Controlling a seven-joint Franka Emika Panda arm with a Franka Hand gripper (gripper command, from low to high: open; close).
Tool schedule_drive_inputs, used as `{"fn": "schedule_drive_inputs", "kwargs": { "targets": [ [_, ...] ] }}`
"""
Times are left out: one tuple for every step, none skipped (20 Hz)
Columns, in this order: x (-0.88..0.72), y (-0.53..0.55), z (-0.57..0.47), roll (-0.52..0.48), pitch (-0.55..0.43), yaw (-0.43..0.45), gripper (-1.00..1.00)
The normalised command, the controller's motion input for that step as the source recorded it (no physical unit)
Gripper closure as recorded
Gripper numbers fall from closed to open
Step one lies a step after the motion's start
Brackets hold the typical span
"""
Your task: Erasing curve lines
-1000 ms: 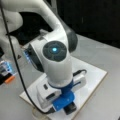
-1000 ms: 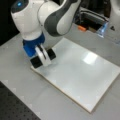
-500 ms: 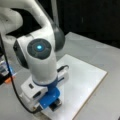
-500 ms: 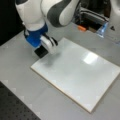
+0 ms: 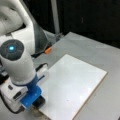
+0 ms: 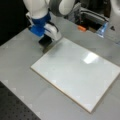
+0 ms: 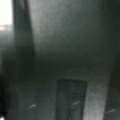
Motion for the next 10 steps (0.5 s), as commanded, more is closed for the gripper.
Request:
{"fn": "schedule_drive_inputs", "kwargs": {
  "targets": [
    [-0.08, -0.30, -0.07, -0.111, -0.181, 0.289, 1.00],
    [-0.02, -0.28, -0.07, -0.121, -0.178, 0.285, 1.00],
    [0.03, -0.28, -0.08, -0.120, -0.172, 0.268, 1.00],
    [0.05, -0.24, -0.09, -0.114, -0.153, 0.250, 1.00],
    [0.07, -0.19, -0.11, -0.107, -0.142, 0.227, 1.00],
    [0.09, -0.16, -0.12, -0.097, -0.129, 0.202, 1.00],
    [0.11, -0.10, -0.14, -0.088, -0.119, 0.177, 1.00],
    [0.12, -0.04, -0.14, -0.084, -0.113, 0.149, 1.00],
    [0.14, 0.00, -0.15, -0.074, -0.110, 0.133, 1.00],
    [0.15, 0.03, -0.14, -0.064, -0.100, 0.122, 1.00]
  ]
}}
